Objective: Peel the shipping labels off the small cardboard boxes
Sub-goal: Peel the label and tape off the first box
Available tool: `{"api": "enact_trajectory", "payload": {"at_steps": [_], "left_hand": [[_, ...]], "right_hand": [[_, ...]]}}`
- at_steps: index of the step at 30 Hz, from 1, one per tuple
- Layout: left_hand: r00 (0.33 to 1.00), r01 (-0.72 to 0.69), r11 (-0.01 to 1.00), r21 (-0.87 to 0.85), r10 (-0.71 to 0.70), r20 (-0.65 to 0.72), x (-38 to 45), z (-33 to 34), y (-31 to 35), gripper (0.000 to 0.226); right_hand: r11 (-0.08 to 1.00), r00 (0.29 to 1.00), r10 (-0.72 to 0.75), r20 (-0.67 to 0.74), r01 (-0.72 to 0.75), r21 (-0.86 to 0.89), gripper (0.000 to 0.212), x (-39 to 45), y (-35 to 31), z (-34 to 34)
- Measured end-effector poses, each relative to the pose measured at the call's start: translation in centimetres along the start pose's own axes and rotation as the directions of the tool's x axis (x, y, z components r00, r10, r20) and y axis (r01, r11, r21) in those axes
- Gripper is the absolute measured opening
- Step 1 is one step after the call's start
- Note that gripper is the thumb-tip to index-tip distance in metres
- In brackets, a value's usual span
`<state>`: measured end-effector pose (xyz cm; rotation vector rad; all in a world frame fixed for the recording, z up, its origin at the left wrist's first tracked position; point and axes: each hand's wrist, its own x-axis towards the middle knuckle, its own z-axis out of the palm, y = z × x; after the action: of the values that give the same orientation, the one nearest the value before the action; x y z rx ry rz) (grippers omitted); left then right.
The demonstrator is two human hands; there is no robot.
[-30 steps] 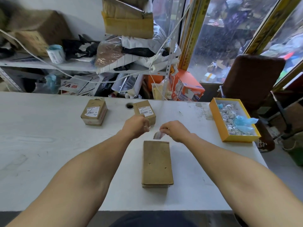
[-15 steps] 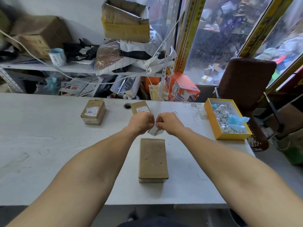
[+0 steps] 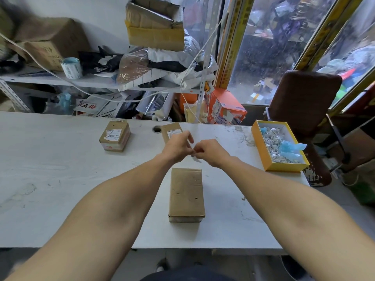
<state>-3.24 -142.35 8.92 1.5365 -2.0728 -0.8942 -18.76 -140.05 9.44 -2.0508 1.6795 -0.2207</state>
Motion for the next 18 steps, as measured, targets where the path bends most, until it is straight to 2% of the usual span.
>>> {"api": "enact_trajectory", "payload": {"at_steps": [4,6,9,13,15,18], "left_hand": [[0.999,0.003,1.000,0.019,-0.002,-0.048,0.0,0.0,-0.1,0.020],[1.000,-0.002,1.000,-0.003,0.002,0.013,-0.1,0.1,-0.2,0.028],[0.985,0.033,0.997,-0.065,-0.021,0.174,-0.4,0.4,-0.4,0.044],[0.984,0.105,0.975,-0.194,-0.073,0.163,-0.5,0.9,-0.8,0.029],[0.976,0.152,0.956,-0.252,-0.105,0.190,-0.5,0.9,-0.8,0.033],[0.966,0.173,0.957,-0.233,-0.119,0.229,-0.6,0.7,-0.7,0.034]], "right_hand": [[0.998,0.999,0.033,-0.009,-0.034,-0.049,0.014,0.3,0.0,-0.2],[0.998,0.999,0.045,-0.028,-0.046,-0.035,0.013,0.3,0.1,-0.3],[0.998,0.994,0.060,-0.094,-0.056,0.042,0.012,-0.1,0.2,-0.5],[0.991,0.992,0.038,-0.118,-0.022,0.135,0.008,-0.7,0.0,-0.5],[0.984,0.991,0.035,-0.131,-0.011,0.177,0.007,-0.7,0.2,-0.4],[0.975,0.993,0.032,-0.118,-0.005,0.224,0.006,-0.9,0.4,-0.1]]}}
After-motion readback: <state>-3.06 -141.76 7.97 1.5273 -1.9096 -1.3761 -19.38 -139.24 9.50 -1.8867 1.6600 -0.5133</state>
